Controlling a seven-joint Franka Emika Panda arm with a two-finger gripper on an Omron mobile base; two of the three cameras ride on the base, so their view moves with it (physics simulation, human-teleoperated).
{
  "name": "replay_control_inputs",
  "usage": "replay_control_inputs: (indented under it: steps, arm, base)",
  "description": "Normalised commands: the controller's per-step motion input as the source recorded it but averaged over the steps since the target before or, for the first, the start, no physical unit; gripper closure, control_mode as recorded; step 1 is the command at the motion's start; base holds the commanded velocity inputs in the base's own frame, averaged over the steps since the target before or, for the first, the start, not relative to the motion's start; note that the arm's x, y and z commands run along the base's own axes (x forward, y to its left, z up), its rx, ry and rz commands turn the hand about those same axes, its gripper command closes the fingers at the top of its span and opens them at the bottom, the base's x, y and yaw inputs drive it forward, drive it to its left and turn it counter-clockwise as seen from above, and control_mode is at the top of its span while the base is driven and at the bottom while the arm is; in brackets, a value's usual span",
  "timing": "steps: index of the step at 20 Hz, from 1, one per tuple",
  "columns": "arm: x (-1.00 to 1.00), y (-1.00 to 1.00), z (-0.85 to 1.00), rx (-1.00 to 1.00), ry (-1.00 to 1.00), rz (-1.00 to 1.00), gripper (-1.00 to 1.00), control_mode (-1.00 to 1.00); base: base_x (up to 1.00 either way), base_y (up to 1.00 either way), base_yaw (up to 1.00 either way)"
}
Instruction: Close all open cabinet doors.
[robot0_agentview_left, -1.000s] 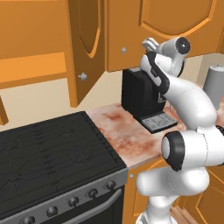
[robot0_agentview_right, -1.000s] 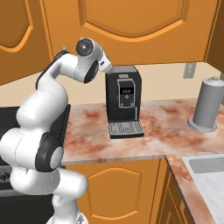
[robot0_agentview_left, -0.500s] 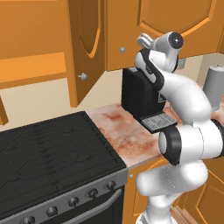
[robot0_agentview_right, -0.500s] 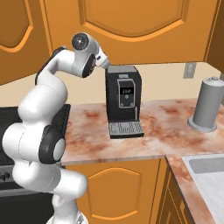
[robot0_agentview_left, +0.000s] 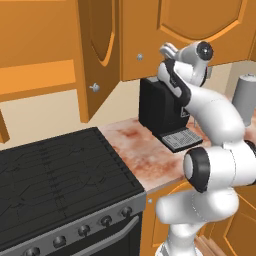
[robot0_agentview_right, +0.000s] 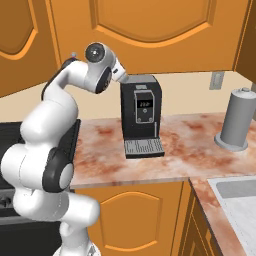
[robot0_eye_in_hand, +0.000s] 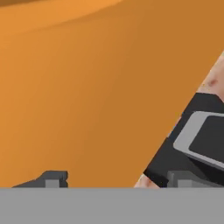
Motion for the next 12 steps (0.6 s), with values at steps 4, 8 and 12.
replay_control_inputs:
  steps: [4,8,12]
  arm:
    - [-0.19,0.00,-0.78,0.00,0.00,0.02,-1.00,-1.00]
    - [-0.63,-0.03,-0.33,0.00,0.00,0.01,-1.00,-1.00]
    - [-0.89,-0.02,-0.23,0.00,0.00,0.02,-1.00,-1.00]
  base:
    - [0.00,0.00,0.00]
    - [0.00,0.00,0.00]
    - [0.00,0.00,0.00]
